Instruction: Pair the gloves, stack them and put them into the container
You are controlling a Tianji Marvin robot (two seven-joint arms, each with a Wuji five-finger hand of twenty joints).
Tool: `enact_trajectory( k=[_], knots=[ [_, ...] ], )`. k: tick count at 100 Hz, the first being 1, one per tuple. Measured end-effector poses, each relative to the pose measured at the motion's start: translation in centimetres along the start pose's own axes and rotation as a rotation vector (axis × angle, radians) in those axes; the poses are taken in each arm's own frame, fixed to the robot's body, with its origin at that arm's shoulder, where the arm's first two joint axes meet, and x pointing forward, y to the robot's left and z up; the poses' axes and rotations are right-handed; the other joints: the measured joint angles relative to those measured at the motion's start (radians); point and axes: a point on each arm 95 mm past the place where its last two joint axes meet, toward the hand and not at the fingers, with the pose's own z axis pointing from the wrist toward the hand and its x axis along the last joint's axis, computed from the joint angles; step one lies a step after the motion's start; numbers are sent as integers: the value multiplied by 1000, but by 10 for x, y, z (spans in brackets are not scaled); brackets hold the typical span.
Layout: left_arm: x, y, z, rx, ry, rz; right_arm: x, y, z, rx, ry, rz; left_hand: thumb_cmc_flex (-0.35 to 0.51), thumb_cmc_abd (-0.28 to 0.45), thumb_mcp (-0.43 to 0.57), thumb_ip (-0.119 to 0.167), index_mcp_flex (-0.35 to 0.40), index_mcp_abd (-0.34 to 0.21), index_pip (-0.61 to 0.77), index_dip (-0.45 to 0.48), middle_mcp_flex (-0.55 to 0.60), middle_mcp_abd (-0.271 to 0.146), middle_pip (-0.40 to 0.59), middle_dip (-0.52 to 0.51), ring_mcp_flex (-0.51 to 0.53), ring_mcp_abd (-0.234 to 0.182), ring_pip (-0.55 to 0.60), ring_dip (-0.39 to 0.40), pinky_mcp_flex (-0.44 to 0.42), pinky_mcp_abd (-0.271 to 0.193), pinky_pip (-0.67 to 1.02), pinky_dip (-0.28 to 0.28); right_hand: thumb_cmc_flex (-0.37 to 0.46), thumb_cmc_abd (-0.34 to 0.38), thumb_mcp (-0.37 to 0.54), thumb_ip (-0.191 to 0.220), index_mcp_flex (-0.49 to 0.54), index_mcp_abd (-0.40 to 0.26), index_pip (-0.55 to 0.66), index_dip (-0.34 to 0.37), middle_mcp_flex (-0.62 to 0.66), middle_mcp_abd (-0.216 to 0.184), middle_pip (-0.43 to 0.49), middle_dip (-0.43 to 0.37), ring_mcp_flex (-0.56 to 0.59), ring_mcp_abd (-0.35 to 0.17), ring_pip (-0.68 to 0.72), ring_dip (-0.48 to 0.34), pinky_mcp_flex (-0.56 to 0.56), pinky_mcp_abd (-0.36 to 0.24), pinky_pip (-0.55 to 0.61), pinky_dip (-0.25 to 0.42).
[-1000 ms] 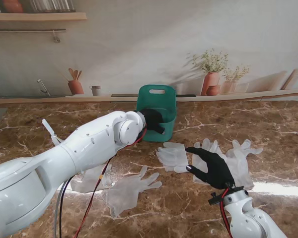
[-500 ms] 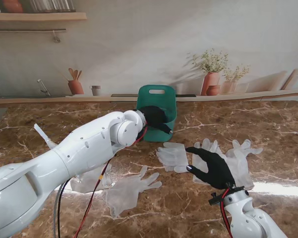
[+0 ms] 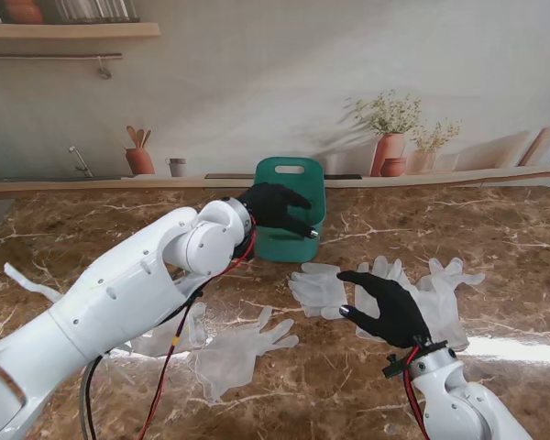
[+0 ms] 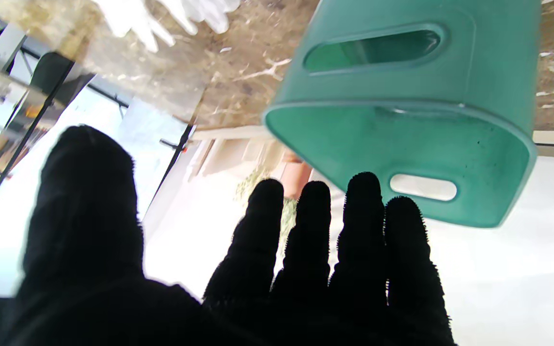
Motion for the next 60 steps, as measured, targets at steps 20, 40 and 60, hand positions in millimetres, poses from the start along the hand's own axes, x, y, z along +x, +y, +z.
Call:
enact_trajectory(
  k=[20,40,60],
  knots=[
    [-1,-5,-39,119,7,-45,7,5,5,11,13,-21,0,11,0,0,-16,-33,12,0,-51,-49,-16,-13,-93,-20,-59,-11,-97,17,-84,-30,0,0,0,0,0,0,0,0,0,0,0,0,0,0,0,0,0,0,0,0],
    [-15,18,-83,264,-37,-100,10,12,10,31,17,-38,0,11,0,0,-24,-56,43,10,-85,-70,-36,-25,-135,-30,-99,-18,-141,41,-141,-34,0,-1,0,0,0,0,0,0,0,0,0,0,0,0,0,0,0,-2,0,0],
    [-30,55,-129,357,-87,-104,10,17,16,56,15,-66,0,11,0,0,-20,-56,59,17,-86,-70,-38,-26,-135,-31,-111,-18,-161,47,-179,-34,0,-8,0,0,0,0,0,0,0,0,0,0,0,0,0,0,6,-11,0,0]
  ],
)
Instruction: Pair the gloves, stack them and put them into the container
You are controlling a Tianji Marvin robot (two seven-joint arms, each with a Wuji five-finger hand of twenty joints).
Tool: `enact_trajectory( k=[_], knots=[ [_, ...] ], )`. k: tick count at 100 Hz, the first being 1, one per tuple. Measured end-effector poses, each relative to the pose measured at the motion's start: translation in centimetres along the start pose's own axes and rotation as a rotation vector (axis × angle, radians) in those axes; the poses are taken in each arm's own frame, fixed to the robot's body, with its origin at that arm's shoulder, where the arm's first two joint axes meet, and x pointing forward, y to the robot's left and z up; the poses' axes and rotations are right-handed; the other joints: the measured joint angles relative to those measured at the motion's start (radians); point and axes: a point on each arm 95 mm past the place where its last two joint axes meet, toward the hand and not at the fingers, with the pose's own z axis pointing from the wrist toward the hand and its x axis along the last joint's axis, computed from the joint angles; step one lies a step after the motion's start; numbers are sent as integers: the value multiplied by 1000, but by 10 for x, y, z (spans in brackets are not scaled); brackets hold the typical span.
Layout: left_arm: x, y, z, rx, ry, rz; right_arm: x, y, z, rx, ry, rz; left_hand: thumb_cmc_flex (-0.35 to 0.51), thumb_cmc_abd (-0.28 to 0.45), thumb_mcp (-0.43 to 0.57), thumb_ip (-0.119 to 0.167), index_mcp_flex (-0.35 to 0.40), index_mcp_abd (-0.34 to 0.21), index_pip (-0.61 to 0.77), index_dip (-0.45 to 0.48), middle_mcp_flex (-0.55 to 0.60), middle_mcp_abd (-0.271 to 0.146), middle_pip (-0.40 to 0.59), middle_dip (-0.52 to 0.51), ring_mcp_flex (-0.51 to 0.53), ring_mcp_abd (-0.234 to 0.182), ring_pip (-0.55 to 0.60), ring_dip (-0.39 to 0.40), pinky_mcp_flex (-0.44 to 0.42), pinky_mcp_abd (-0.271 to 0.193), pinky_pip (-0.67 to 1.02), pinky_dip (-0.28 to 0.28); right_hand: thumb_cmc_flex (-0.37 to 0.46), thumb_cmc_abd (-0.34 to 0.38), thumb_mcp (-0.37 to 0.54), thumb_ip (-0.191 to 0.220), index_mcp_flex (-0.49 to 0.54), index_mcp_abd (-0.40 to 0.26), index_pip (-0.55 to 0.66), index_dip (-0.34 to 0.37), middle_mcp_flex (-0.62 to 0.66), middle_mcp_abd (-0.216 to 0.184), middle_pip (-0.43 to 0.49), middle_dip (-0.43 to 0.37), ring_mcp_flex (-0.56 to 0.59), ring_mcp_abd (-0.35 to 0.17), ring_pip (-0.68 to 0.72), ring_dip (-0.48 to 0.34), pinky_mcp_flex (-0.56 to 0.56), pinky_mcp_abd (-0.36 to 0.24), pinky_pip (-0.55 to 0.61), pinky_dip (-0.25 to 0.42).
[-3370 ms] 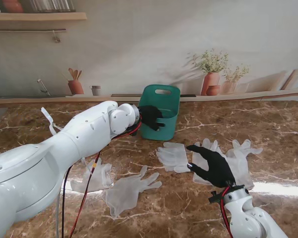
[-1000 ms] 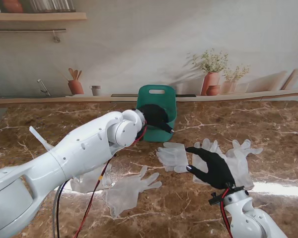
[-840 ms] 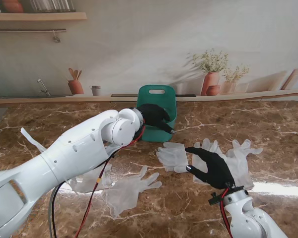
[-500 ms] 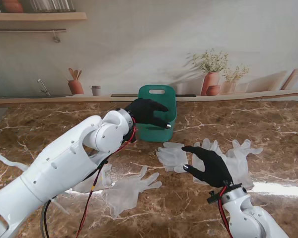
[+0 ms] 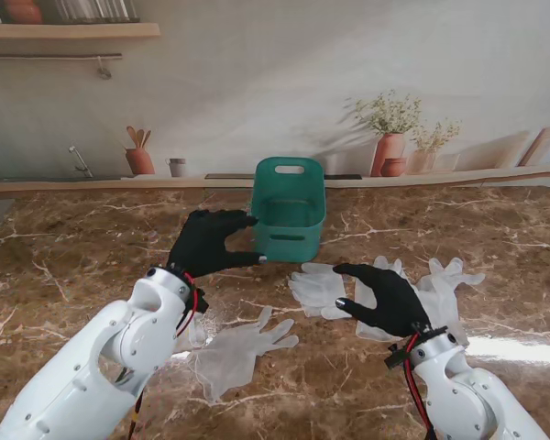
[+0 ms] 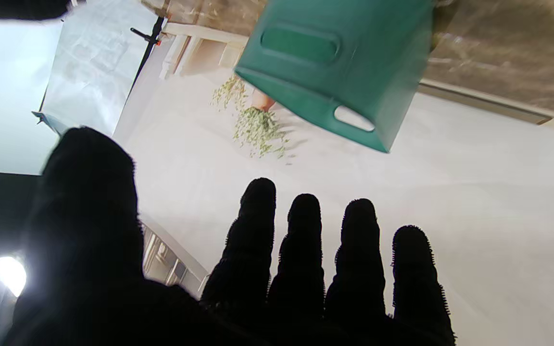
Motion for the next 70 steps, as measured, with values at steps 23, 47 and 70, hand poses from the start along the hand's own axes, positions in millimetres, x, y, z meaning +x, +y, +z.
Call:
enact_trajectory(
  k=[23,47,70],
  knots=[
    [-18,15,-41,-22,-44,-25,2,-7,7,57,1,-8,0,0,0,0,0,-1,8,0,0,0,0,0,-10,-1,-13,0,-1,0,-27,0,0,-9,0,0,0,0,0,0,0,0,0,0,0,0,0,0,1,-1,0,0],
    [-20,17,-57,-70,21,-19,0,-14,9,86,-17,-11,25,-1,0,0,0,-13,8,0,0,0,0,0,-10,-3,-14,0,-1,0,-66,0,0,-11,11,0,0,0,0,0,0,0,0,0,0,0,0,0,1,-1,0,0],
    [-20,24,-69,-172,81,15,2,-19,13,102,-11,-21,65,-51,54,1,0,-54,11,10,0,-1,0,0,-35,-27,-28,0,-11,3,-192,62,0,-69,28,0,0,0,0,0,0,-1,0,0,0,0,0,0,1,-1,0,0]
  ],
)
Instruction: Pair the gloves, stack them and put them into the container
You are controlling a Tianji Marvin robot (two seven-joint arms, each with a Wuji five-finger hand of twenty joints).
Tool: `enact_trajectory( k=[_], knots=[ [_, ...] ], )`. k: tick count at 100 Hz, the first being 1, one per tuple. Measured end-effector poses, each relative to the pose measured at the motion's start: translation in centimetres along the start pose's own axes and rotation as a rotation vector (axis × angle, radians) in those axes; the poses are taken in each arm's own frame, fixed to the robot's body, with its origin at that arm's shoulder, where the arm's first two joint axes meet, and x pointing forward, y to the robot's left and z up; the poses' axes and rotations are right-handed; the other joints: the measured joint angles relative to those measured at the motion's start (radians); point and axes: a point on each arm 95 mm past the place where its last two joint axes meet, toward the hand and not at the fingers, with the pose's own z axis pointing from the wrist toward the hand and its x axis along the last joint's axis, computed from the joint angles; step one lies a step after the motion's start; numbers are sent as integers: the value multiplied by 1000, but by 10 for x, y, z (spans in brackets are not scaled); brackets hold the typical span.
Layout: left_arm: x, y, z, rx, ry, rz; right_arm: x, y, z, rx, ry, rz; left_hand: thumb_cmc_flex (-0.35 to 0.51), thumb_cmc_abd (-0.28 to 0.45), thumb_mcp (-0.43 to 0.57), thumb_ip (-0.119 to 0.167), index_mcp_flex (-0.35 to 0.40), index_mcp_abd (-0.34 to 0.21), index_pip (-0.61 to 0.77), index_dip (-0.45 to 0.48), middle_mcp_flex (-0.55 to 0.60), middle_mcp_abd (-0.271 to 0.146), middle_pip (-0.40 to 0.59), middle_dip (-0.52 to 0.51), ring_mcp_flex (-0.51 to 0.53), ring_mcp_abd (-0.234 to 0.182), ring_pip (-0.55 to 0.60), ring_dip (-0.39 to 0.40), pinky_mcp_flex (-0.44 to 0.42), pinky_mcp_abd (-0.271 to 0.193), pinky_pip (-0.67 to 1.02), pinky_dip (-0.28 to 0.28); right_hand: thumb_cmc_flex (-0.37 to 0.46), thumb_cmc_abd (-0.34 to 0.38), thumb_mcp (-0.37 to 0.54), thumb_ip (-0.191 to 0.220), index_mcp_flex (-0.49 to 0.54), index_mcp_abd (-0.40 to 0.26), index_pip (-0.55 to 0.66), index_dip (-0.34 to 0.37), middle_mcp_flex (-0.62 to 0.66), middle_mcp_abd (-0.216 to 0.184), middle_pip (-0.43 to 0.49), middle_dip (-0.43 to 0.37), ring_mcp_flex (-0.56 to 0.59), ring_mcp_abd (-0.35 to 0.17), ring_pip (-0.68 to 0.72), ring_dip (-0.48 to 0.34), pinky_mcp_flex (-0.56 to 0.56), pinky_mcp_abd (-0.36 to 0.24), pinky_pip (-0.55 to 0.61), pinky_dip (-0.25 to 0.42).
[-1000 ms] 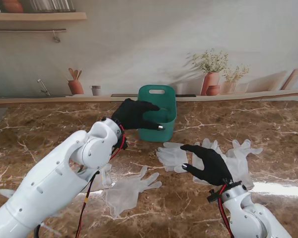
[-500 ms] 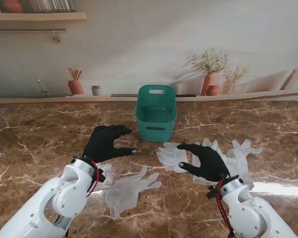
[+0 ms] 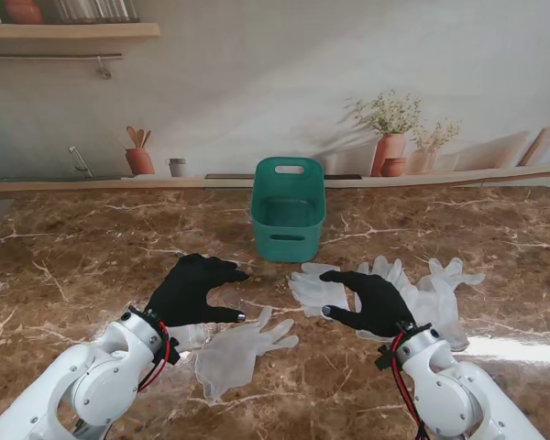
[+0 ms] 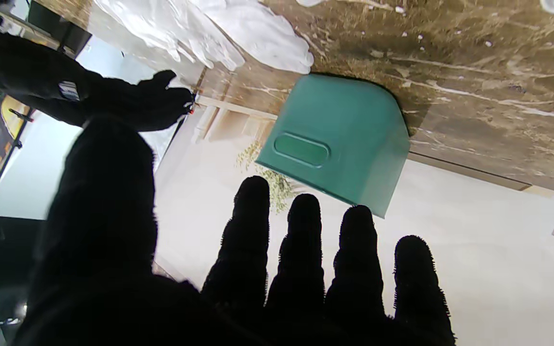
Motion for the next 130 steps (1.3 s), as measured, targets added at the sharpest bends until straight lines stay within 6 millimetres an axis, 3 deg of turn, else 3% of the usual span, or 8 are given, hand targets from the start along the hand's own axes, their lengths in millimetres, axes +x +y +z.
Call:
enact_trajectory(
  k=[12,27,48,68,90,119,125,130],
  knots=[
    [-2,6,-3,-25,9,-3,-1,-3,4,31,12,-43,-44,-73,295,4,0,-6,10,2,-17,-11,0,0,0,-12,0,0,0,-7,-13,1,77,-104,66,-2,0,0,2,0,0,-6,0,0,23,0,7,0,2,-2,0,0],
    [-5,18,-4,-64,5,-21,-3,-8,13,90,18,-224,-45,-76,318,3,0,-7,10,2,-29,-14,-1,0,-25,-14,0,0,0,-8,-14,1,200,-247,98,-25,25,0,25,3,18,-12,20,0,72,0,20,1,28,-4,4,0],
    [-7,25,-8,-82,-6,-33,-10,-17,32,142,-32,-472,-77,-77,329,-6,0,-7,10,2,-29,-15,-1,0,-44,-22,-13,-1,0,-9,-38,1,238,-409,267,-77,39,1,39,-2,26,-14,30,0,99,0,37,18,62,-4,59,12],
    [-8,26,-12,-75,-14,-29,-9,-27,48,209,-38,-595,-87,-77,336,-6,0,-7,10,2,-39,-16,-1,0,-38,-25,-12,-7,0,-9,-41,1,216,-464,308,-99,41,0,53,-2,26,-23,72,39,114,0,89,95,44,-1,95,84],
    [-8,25,-12,-67,-12,-30,-4,-46,62,204,-39,-628,-87,-77,336,-6,0,-7,10,2,-39,-18,-1,0,-38,-26,-12,-11,0,-9,-52,1,155,-475,321,-122,88,-3,109,47,-26,-35,219,265,-33,-13,285,280,-29,-5,94,204],
    [-11,23,-14,-49,-22,-28,8,-65,77,162,3,-662,-87,-77,336,-6,0,-7,10,2,-39,-18,-1,0,-38,-26,-12,-12,0,-9,-62,1,179,-522,369,-132,292,-91,295,218,49,-61,294,344,-29,-23,372,295,-10,-11,105,229],
    [-12,22,-16,-47,-25,-25,9,-65,79,155,11,-666,-87,-77,336,-6,0,-7,10,2,-39,-18,-1,0,-38,-26,-12,-12,0,-9,-63,1,220,-524,381,-265,348,-171,434,151,94,-69,294,344,2,-30,387,295,3,-5,131,230],
    [-12,22,-17,-46,-27,-24,10,-66,81,147,20,-673,-87,-77,336,-6,0,-7,10,2,-39,-18,-1,0,-38,-26,-12,-12,0,-9,-63,1,237,-525,379,-293,362,-209,503,91,113,-74,298,344,23,-33,387,297,12,-12,144,230]
  ],
)
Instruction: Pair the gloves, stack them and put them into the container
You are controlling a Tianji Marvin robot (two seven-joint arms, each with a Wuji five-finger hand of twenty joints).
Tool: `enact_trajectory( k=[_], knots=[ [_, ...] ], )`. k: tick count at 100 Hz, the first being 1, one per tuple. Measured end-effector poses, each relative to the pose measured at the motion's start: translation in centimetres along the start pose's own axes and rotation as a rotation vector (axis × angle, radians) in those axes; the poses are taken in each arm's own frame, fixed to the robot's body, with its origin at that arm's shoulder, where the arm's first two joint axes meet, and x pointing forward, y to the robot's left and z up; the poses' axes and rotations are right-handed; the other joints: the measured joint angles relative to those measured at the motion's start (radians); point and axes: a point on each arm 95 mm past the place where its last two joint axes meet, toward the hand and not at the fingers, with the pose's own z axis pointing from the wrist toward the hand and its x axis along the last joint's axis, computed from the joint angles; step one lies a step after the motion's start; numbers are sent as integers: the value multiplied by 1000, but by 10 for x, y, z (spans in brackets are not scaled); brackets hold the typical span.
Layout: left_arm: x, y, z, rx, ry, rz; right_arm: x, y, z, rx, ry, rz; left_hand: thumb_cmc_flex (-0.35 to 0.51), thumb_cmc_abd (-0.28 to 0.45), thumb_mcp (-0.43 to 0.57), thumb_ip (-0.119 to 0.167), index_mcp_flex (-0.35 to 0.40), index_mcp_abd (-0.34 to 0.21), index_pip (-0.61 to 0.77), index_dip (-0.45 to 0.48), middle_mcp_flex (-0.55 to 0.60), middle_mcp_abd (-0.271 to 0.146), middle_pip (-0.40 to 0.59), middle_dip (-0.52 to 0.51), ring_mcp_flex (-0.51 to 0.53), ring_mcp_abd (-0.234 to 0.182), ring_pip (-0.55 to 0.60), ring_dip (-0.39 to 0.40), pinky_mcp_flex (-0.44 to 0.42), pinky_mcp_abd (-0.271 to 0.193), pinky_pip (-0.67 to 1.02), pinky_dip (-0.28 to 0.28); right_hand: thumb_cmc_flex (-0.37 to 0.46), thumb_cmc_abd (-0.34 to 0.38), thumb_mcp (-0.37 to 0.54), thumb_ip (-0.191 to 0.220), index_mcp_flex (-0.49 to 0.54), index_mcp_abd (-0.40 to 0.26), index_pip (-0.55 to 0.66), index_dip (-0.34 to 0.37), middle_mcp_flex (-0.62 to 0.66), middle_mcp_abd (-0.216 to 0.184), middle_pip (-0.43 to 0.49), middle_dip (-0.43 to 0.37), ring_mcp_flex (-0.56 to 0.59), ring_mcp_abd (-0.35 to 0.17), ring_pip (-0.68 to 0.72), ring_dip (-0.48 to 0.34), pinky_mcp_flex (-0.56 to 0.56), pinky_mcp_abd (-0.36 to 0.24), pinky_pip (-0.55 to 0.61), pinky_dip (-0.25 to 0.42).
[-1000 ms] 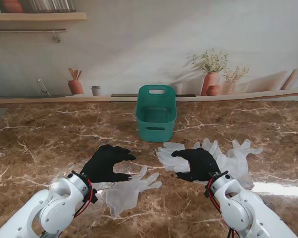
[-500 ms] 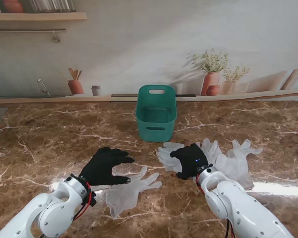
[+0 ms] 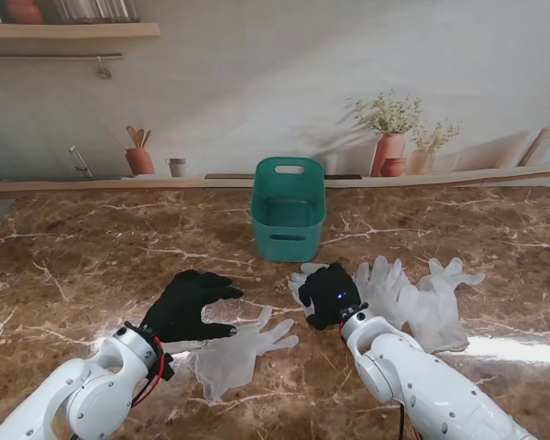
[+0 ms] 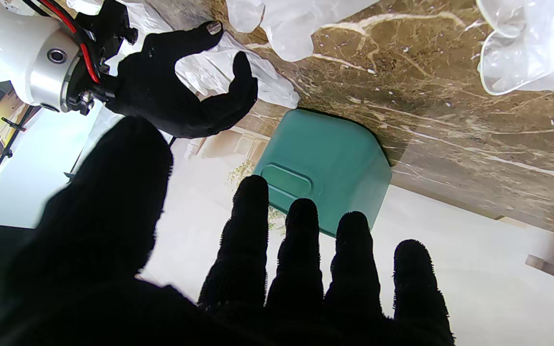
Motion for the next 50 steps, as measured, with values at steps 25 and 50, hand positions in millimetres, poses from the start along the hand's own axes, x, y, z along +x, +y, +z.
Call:
enact_trajectory(
  k=[25,50],
  knots=[
    [-1,0,-2,9,-5,-2,0,-2,2,-17,-3,-14,0,0,0,0,0,0,0,0,0,0,0,0,0,0,0,0,0,0,0,9,118,89,-20,-13,54,-31,218,-183,84,-20,8,0,42,-10,8,0,32,4,50,0],
    [-2,0,-3,10,-10,-5,-7,-5,-2,-4,-25,-2,0,5,0,0,0,0,0,0,0,0,0,0,0,0,0,0,0,0,0,10,95,146,63,9,38,-30,144,269,68,-23,44,127,42,-12,27,1,32,-2,52,1]
  ],
)
